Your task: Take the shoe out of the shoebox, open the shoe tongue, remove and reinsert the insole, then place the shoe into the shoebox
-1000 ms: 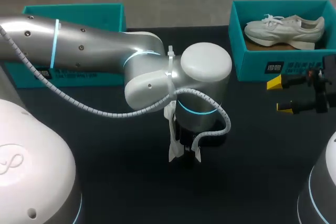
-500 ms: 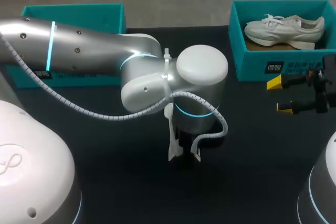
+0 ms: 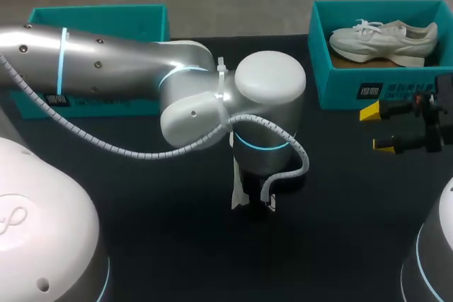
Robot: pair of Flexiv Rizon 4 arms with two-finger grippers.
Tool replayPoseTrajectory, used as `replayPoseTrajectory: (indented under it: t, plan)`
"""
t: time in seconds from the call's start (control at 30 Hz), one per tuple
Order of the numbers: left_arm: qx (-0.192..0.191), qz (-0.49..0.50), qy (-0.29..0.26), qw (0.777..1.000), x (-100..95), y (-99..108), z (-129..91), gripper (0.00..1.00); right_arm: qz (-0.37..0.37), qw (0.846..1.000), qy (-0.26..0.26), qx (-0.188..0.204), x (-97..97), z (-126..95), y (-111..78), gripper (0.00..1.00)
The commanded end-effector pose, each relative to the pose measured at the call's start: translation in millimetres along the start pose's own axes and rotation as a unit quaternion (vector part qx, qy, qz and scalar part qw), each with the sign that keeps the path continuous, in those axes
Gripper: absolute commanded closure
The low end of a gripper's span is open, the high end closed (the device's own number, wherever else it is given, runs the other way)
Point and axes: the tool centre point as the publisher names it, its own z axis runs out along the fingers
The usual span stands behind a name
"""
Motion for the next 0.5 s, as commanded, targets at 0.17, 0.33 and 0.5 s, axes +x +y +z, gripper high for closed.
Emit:
replayPoseTrajectory:
  t: [0.17,0.33,0.5]
  plan:
    - [0.013,-0.027,0.025,0.999,-1.5,4.0,-61.7,1.00,0.000,1.000,-0.001,-0.001,0.4,0.2,-1.3,0.00]
    - [0.006,-0.020,0.027,0.999,-0.9,6.0,-95.4,1.00,0.000,1.000,-0.001,-0.001,0.4,0.2,-1.3,0.00]
    - [-0.006,-0.012,0.031,0.999,-0.8,7.5,-121.1,1.00,0.000,1.000,-0.001,-0.001,0.4,0.2,-1.3,0.00]
